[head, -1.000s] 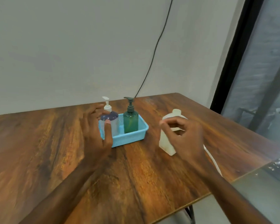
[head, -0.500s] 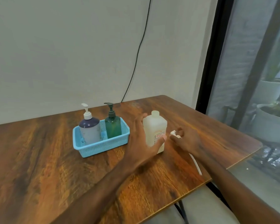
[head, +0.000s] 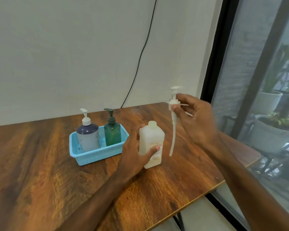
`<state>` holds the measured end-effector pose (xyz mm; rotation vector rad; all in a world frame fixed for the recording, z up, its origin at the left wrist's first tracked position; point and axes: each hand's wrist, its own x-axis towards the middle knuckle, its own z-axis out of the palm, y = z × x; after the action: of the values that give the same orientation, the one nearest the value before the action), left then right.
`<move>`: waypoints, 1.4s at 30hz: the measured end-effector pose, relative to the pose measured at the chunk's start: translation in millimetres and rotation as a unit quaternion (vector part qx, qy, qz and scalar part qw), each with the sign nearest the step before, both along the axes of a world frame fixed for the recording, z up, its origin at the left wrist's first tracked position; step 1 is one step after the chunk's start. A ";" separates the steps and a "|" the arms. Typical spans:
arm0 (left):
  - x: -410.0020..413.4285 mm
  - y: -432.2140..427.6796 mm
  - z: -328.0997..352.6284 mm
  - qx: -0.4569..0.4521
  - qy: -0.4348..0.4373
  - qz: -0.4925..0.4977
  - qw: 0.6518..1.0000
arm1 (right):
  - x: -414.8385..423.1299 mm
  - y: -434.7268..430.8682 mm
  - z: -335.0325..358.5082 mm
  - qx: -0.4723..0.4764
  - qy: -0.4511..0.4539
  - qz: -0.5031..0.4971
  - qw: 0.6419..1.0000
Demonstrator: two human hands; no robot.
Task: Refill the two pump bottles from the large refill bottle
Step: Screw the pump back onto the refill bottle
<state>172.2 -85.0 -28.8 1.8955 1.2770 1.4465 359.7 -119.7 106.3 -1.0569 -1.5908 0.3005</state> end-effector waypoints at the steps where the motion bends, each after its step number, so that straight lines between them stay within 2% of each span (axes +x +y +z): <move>1: -0.3 -2.6 -0.4 0.005 -0.003 -0.001 1.000 | -4.7 -4.0 12.0 0.027 0.012 0.013 0.999; 7: 1.3 -11.2 -3.9 0.011 0.003 0.003 1.000 | -27.8 -5.9 58.5 0.139 0.048 0.044 0.988; 16: 2.2 -10.3 -4.2 0.009 0.003 -0.003 1.000 | -40.1 11.9 52.7 0.145 0.028 0.032 0.988; 23: 2.9 -10.1 -7.0 0.026 0.025 0.002 0.999 | -42.7 13.4 37.5 0.103 0.000 0.037 0.994; 27: 2.4 -8.1 -9.9 0.010 0.032 0.020 0.999 | -38.8 18.2 -26.3 -0.037 -0.105 0.009 0.994; 30: 4.0 -9.1 -7.1 0.003 0.037 0.027 0.999 | -36.2 19.3 -66.4 -0.123 -0.112 -0.057 0.984; 42: 9.1 -20.5 -0.7 0.005 0.022 0.017 1.000 | -29.7 9.5 -65.6 -0.052 -0.045 -0.055 0.996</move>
<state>181.3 -105.5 -29.5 1.9307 1.3310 1.4369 330.0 -110.2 40.7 -1.2484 -1.6041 0.2656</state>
